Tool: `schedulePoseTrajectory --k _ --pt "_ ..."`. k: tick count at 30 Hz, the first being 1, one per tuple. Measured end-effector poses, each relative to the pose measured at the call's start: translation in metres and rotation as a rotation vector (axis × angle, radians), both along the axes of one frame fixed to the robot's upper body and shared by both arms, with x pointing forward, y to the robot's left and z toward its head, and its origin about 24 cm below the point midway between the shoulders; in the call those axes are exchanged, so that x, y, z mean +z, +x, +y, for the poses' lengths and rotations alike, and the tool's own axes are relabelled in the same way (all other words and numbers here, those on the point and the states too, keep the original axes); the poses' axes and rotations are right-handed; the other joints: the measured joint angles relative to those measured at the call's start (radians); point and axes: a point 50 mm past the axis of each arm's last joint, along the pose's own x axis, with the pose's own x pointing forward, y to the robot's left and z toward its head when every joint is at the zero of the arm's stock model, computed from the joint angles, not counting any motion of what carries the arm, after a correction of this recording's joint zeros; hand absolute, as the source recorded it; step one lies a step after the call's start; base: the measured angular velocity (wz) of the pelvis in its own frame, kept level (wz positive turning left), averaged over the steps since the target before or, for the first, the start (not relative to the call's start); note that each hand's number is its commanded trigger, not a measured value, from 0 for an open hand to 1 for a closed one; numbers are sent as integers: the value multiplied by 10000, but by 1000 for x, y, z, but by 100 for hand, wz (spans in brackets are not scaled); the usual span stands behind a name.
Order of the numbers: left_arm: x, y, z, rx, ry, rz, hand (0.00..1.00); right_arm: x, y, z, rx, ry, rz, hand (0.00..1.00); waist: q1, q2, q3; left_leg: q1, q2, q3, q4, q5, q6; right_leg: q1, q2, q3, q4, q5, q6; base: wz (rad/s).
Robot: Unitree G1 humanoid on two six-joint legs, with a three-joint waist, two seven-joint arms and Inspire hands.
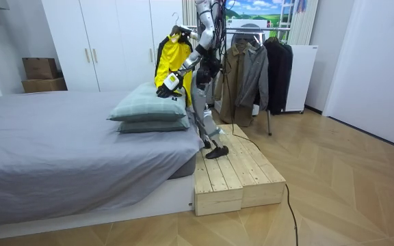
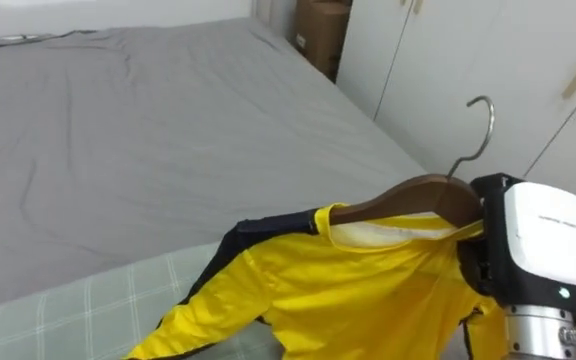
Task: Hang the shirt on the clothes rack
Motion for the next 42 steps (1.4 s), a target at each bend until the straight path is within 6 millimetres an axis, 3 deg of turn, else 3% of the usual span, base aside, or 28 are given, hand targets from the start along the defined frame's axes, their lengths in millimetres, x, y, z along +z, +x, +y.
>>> schedulePoseTrajectory --k 1,2,3,6,8,9,10,11,12,13,14,16,18,19,20,21,22,23,24,25,26,27,28,29,31,33,37,42 --pt "-4 -6 -1 233 61 278 0 -2 0 5 267 -64 91 100 33 -50 42 -490 86 -725 835 313 29 137 111 514 19 -54 -92 -111" --pt "-6 -11 2 391 132 487 0 -3 -1 7 417 -111 180 100 58 -39 36 -754 10 -1314 847 223 21 165 225 952 -40 15 -107 -109" --pt "-6 -12 2 452 161 552 0 -4 0 8 483 -127 214 100 62 -41 37 -835 -7 -1435 716 199 2 134 271 1136 -51 59 -125 -97" --pt "-8 -12 5 847 268 586 0 -5 0 13 690 -213 281 100 7 -199 16 -839 -1062 -2951 -982 11 29 -63 702 2913 -142 423 -136 -68" --pt "-10 -10 -3 1035 298 451 0 -6 0 14 773 -199 325 100 121 -327 -31 -832 -2287 -4543 -3097 90 179 159 1341 5421 -797 916 213 -61" --pt "-11 -9 -8 1025 243 432 0 -7 -1 15 802 -217 371 100 233 -365 -65 -811 -2581 -4908 -3655 237 395 294 1476 6228 -1153 1101 408 -85" --pt "-14 -7 -18 909 66 413 0 -8 -1 17 905 -251 457 100 473 -160 -205 -848 -2994 -5545 -4696 687 890 785 1629 7932 -2282 1405 968 -127" --pt "-15 3 -32 674 -221 184 0 -3 3 19 1053 -259 230 100 1127 441 -216 -903 -2810 -5980 -5358 1350 885 375 1729 6953 -1789 829 1000 -149" --pt "-14 13 -37 435 -226 -95 0 2 6 20 1116 -261 -37 100 1413 512 -31 -890 -2689 -5894 -5180 1628 768 -440 1307 5047 -173 212 880 -146" --pt "-11 19 -38 216 3 -307 0 6 10 24 1388 -343 -314 100 1444 149 -5 -921 -2785 -5812 -4459 1314 145 -1466 229 3936 1709 -744 1026 -91" --pt "-13 19 -38 288 62 -169 0 5 12 28 1539 -340 -316 100 1288 233 -40 -923 -2804 -5990 -4299 743 121 -1464 692 4495 2089 -723 735 -82" --pt "-21 7 -36 692 109 505 0 -5 4 35 1718 -393 87 100 854 613 -15 -607 -2443 -5990 -4377 914 306 -625 1532 5795 864 8 708 -89" --pt "-22 0 -27 1069 391 707 0 2 7 36 1659 -432 -183 100 636 638 12 -580 -2312 -5952 -4981 904 320 -443 1847 6457 13 688 840 -104" --pt "-23 -3 -23 1366 547 812 0 5 7 35 1523 -427 -349 100 538 707 -50 -609 -2105 -5621 -5162 946 418 -418 1790 6382 -559 994 1088 -97" --pt "-23 -6 -22 1571 706 860 0 6 8 33 1331 -421 -436 100 508 689 -27 -574 -1905 -5114 -5210 982 455 -478 1523 5767 -949 1096 1261 -89" --pt "-24 -6 -22 1649 776 876 0 6 8 31 1234 -423 -427 100 511 657 -9 -533 -1858 -4862 -5194 986 450 -577 1313 5263 -938 1094 1259 -74" --pt "-23 -8 -20 1884 906 906 0 6 8 30 1140 -411 -424 100 494 500 42 -491 -2020 -4580 -5074 974 434 -787 885 4445 -914 1185 1405 -54" --pt "-24 -10 -20 2164 894 1029 0 5 7 30 1115 -413 -374 100 333 429 33 -552 -2028 -4569 -5023 957 463 -661 996 4716 -1252 1448 1759 -36" --pt "-25 -10 -21 2215 873 1117 0 5 7 30 1107 -391 -370 100 202 545 -36 -636 -1899 -4536 -5076 985 510 -458 1166 5053 -1755 1607 1982 -31" --pt "-25 -8 -21 2235 878 1107 0 9 9 30 1049 -277 -516 100 291 878 -82 -708 -1402 -3939 -5185 1067 442 -541 1166 4524 -1367 1302 1406 -26" --pt "-25 -10 -21 2192 944 1126 0 12 8 30 1065 -316 -664 100 338 767 -23 -604 -1370 -3205 -5173 1110 312 -857 292 2732 637 562 1125 -27" --pt "-25 -11 -21 2126 972 1146 0 13 7 29 1060 -347 -693 100 353 638 -54 -576 -1489 -2995 -5062 1091 201 -928 -198 2393 1197 -156 1219 -31" --pt "-24 -10 -20 2063 1052 1031 0 14 9 31 1069 -399 -717 100 456 161 76 -676 -1895 -2810 -4708 990 130 -1059 -395 2809 1401 -826 1388 -34" --pt "-24 -11 -21 2090 1013 1045 0 13 9 33 1143 -473 -647 100 528 177 73 -718 -1913 -2817 -4629 957 129 -1062 -293 2977 1365 -815 1286 -80" --pt "-24 -18 -17 2514 1110 1149 0 9 8 41 1505 -442 -397 100 815 537 2 -794 -1941 -3670 -4714 948 177 -508 488 3899 -106 63 1246 -110" --pt "-25 -22 -13 2798 1192 1257 0 9 9 41 1485 -428 -370 100 807 584 -9 -802 -2041 -3990 -5000 1131 469 -285 685 4363 -842 631 1133 -75" --pt "-26 -25 -13 2810 1230 1391 0 8 9 41 1370 -366 -301 100 784 514 30 -631 -2062 -3644 -5177 1026 505 -473 827 4347 -925 922 893 -28" --pt "-25 -25 -13 2859 1327 1315 0 7 9 42 1378 -60 -176 100 782 355 42 -630 -2083 -3581 -5187 963 554 -394 800 4383 -1074 1049 967 -4"
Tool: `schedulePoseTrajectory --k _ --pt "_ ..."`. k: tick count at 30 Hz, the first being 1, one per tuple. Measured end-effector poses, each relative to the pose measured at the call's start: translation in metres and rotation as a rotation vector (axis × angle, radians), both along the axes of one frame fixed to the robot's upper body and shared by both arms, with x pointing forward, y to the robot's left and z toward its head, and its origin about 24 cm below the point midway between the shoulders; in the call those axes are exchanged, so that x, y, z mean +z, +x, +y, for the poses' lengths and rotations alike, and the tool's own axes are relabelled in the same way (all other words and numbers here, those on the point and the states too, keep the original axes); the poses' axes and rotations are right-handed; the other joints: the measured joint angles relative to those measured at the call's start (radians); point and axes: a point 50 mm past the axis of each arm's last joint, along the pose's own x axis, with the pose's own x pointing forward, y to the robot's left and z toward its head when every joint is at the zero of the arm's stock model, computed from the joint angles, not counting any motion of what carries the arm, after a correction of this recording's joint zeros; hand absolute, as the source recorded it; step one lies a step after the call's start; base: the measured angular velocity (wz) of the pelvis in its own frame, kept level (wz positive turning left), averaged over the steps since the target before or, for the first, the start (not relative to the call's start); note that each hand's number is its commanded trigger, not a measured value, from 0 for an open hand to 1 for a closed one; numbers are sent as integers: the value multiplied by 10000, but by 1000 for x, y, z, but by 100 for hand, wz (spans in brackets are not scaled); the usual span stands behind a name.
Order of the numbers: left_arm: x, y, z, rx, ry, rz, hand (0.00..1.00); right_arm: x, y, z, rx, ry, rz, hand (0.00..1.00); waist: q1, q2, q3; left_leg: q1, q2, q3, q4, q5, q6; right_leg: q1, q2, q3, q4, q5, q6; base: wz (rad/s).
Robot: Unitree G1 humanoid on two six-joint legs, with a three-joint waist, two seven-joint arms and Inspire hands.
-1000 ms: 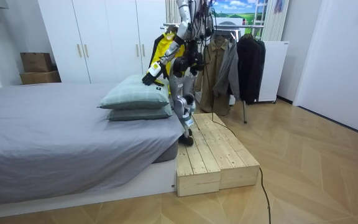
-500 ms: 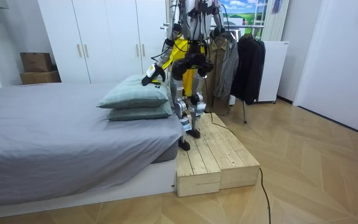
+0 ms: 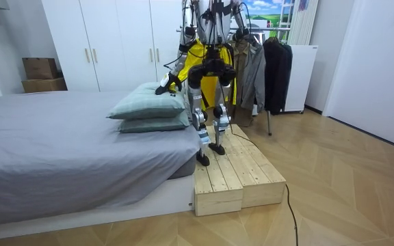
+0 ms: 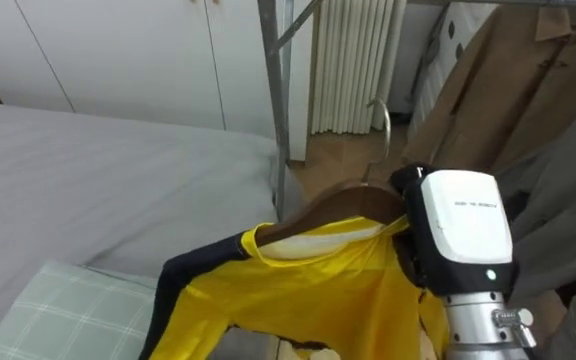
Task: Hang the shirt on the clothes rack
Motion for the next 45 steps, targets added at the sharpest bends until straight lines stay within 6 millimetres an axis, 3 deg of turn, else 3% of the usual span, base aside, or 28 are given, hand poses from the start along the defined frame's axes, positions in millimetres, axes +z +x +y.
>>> schedulePoseTrajectory --k 5,15,25,38,45 --pt "1 -1 1 256 214 -42 0 1 2 -1 -23 570 43 100 46 -78 13 -9 48 92 -49 -4 -20 120 177 463 -222 194 -20 -12" --pt "2 -1 1 481 623 -151 0 12 11 3 241 486 -162 100 48 -210 -7 17 110 97 -130 68 -129 154 199 294 -423 392 -104 -1" --pt "2 -9 3 605 845 -33 0 16 12 0 120 399 -246 100 25 -251 -12 148 228 176 -187 31 -218 330 365 547 -582 431 -164 -2" --pt "2 -11 6 679 894 -28 0 39 11 -10 -157 146 -1282 100 23 -281 -31 155 256 121 -179 20 -241 349 311 280 -556 445 -242 1" --pt "4 -11 9 703 941 -145 0 50 11 -29 -811 -136 -1945 100 17 -344 -25 185 305 -16 -154 -5 -282 454 289 81 -549 350 -299 7"
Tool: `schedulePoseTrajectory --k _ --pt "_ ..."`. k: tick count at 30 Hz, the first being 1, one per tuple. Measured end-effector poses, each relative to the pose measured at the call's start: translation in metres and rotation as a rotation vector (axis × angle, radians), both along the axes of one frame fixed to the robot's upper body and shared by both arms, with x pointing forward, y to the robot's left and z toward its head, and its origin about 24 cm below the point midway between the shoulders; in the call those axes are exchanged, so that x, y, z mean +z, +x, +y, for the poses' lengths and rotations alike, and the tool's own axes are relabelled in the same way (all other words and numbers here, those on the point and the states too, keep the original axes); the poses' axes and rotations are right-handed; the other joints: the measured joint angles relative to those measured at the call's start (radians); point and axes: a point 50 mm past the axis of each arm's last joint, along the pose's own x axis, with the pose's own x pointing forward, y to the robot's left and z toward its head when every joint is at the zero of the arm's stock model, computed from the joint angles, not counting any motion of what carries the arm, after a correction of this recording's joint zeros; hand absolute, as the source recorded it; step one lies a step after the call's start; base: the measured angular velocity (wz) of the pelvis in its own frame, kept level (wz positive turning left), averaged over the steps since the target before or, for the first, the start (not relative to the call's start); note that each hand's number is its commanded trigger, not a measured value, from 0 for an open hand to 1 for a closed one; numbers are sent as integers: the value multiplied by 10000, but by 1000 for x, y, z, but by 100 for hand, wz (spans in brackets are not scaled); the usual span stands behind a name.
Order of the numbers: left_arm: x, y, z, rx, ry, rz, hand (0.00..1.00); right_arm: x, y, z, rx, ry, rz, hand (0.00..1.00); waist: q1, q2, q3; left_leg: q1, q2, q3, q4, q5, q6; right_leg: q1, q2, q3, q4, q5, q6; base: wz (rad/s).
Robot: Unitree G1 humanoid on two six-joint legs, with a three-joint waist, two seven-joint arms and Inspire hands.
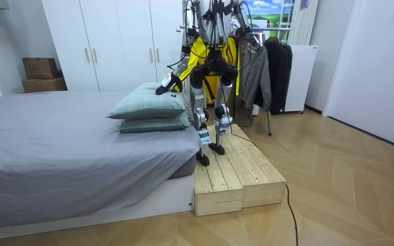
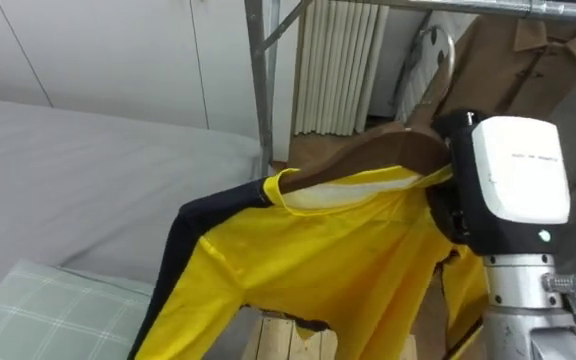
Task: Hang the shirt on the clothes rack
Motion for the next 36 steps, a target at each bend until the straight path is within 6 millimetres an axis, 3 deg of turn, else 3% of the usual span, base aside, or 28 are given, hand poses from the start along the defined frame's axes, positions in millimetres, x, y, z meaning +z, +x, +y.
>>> schedulePoseTrajectory --k 7,17,36 --pt "1 0 4 -72 104 9 0 19 11 3 94 55 -874 100 18 -25 5 101 74 -175 6 -1 -99 125 4 -149 -16 -54 -93 8" --pt "2 -1 8 94 36 -28 0 19 11 2 117 410 -912 100 33 -9 0 147 159 -229 -24 -5 -182 155 48 -277 -15 -139 -234 1" --pt "3 2 11 -288 -172 -12 0 22 13 0 325 1347 -1005 100 198 127 1 169 178 -323 -53 26 -239 189 52 -382 -16 -136 -273 0"
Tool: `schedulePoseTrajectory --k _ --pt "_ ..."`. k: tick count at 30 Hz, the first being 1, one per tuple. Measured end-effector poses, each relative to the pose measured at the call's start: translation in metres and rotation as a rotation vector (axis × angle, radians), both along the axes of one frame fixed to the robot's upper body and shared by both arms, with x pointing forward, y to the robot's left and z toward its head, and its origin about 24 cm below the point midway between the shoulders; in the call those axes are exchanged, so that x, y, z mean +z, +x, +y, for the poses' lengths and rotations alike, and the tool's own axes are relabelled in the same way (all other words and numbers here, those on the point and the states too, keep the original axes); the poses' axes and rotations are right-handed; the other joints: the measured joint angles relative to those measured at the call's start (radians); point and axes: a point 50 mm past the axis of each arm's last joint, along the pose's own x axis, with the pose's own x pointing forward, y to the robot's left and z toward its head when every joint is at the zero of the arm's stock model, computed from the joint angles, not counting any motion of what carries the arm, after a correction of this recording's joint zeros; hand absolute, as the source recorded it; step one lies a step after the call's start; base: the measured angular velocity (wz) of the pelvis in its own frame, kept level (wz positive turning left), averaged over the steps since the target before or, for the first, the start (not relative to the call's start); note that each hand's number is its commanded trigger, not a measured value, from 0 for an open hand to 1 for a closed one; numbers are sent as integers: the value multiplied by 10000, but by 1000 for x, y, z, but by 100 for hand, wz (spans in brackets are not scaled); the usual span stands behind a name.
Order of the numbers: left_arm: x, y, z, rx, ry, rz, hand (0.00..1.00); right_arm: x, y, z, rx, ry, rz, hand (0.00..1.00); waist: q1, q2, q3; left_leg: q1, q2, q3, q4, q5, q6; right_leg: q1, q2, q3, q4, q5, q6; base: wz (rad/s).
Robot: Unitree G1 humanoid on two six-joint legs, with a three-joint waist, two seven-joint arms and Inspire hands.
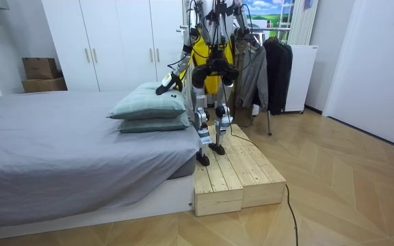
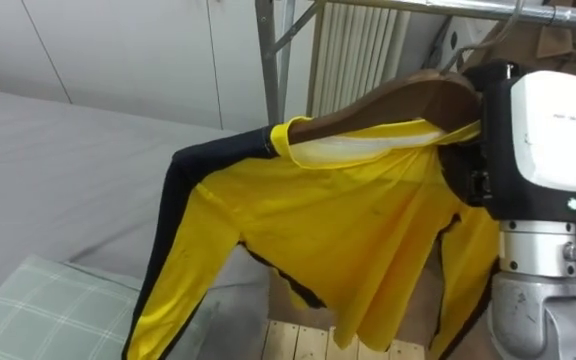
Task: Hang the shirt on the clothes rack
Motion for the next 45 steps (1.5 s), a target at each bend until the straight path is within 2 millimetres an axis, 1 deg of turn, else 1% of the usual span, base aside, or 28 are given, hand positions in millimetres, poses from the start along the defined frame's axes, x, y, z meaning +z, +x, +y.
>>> schedulePoseTrajectory --k 2,7,11,15,17,22,24,26,30,32,33,35,38,40,41,42,45 --pt "0 1 0 -119 33 23 0 -2 1 -1 0 145 99 100 -6 8 4 31 -4 -123 7 9 -16 69 -26 -82 -19 -8 -11 12" --pt "0 3 0 -185 33 1 0 -6 10 -4 -29 328 485 100 14 22 7 39 -12 -177 15 18 -29 91 -39 -124 -12 -21 -26 3" --pt "0 3 1 -339 67 74 0 2 15 -4 143 366 386 100 29 34 3 -5 -5 -181 12 19 -29 66 -31 -83 -2 -24 -35 0" --pt "1 2 4 -377 -29 80 0 13 21 -6 331 455 394 100 -13 12 1 -21 2 -225 9 32 -49 50 -44 -204 13 -46 -68 5" --pt "2 2 6 -321 -64 34 0 21 25 -7 444 515 503 100 -60 -40 -14 -62 4 -241 8 33 -50 22 -46 -210 14 -69 -72 2" --pt "4 2 9 -378 110 -25 0 31 28 -15 721 703 707 100 -57 -185 -29 -69 19 -334 13 42 -66 28 -61 -328 7 -90 -90 7" --pt "5 3 11 -412 155 -54 0 35 29 -17 751 585 680 100 -52 -225 -22 -60 36 -338 37 49 -77 58 -63 -355 5 -104 -106 5" --pt "7 4 13 -440 227 -109 0 38 30 -18 965 867 807 100 -2 -308 -18 -27 53 -345 52 79 -126 90 -63 -366 4 -120 -129 4" --pt "9 5 17 -596 397 -122 0 33 34 -18 1269 1272 1402 100 65 -456 -16 14 59 -419 61 107 -169 130 -56 -378 5 -205 -182 5" --pt "10 5 19 -608 471 -124 0 26 41 -23 1452 1865 2051 100 66 -517 -5 62 71 -441 72 111 -174 199 -51 -387 -9 -229 -146 2" --pt "10 5 19 -614 474 -133 0 25 42 -25 1447 2012 2239 100 52 -520 -7 56 70 -469 82 111 -174 211 -53 -383 -17 -264 -92 10" --pt "11 7 19 -806 523 -131 0 25 46 -34 1380 2080 2812 100 13 -520 -7 -18 46 -626 108 111 -173 210 -52 -336 -31 -268 -87 14" --pt "11 7 19 -818 522 -131 0 29 48 -37 1357 1862 3126 100 52 -519 -9 -11 42 -691 112 112 -174 227 -52 -337 -29 -266 -90 2" --pt "12 5 19 -841 530 -148 0 35 51 -36 1482 1690 3202 100 52 -516 -12 -11 43 -691 112 112 -174 223 -50 -339 -29 -264 -94 0" --pt "12 5 19 -860 534 -152 0 36 51 -36 1491 1688 3217 100 62 -514 -13 -12 44 -707 114 113 -175 225 -51 -352 -27 -252 -115 0" --pt "13 5 19 -967 566 -130 0 37 52 -38 1527 1747 3305 100 89 -512 -14 -11 44 -720 119 113 -177 231 -54 -375 -24 -204 -196 4" --pt "13 5 19 -1034 599 -141 0 33 57 -42 1588 2118 3687 100 111 -511 -17 -8 43 -755 120 113 -177 230 -107 -580 -18 -193 -215 6"
